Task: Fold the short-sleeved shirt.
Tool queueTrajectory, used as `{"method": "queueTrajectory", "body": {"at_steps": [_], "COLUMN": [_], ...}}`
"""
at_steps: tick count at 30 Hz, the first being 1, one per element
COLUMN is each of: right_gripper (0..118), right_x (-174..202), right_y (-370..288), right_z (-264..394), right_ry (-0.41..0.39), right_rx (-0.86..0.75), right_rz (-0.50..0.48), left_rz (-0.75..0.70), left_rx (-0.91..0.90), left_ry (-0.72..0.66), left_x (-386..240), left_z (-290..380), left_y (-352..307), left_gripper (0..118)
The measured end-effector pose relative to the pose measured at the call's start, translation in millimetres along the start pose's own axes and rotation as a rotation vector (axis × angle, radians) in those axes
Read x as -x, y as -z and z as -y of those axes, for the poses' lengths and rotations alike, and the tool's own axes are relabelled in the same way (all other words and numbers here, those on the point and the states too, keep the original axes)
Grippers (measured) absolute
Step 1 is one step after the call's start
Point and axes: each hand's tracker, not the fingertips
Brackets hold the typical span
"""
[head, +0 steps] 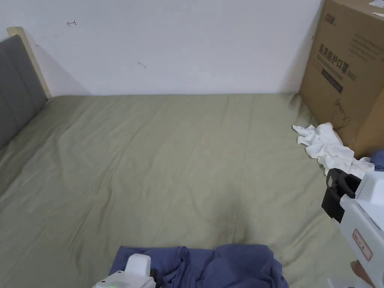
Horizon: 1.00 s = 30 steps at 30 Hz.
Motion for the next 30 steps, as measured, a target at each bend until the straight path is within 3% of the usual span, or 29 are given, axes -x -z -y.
{"method": "queueTrajectory", "body": {"at_steps": [9, 14, 23, 27, 30], "right_gripper": [0, 0, 0, 0, 0], "right_x": [-3.7, -3.5, 5.9, 14.2, 16.0], "right_y": [-3.7, -5.1, 0.9, 2.2, 7.2], "right_z": [-0.2, -1.4, -5.5, -8.1, -7.0], "right_ry": [0.003, 0.004, -0.006, 0.0, 0.003], "right_rx": [0.013, 0.009, 0.015, 0.01, 0.01], "right_rz": [0.02, 0.027, 0.008, 0.002, 0.0], "left_rz": [0.068, 0.089, 0.376, 0.388, 0.421], "left_rx": [0.019, 0.017, -0.035, -0.048, 0.031], "left_ry": [0.117, 0.116, -0.172, -0.255, -0.403], "left_x": [-61.2, -58.5, 40.1, 100.1, 147.5], "left_z": [5.1, -3.2, -62.5, -71.2, -67.1], "left_y": [12.4, 6.8, -60.3, -67.2, -50.6], "left_gripper": [0, 0, 0, 0, 2]}}
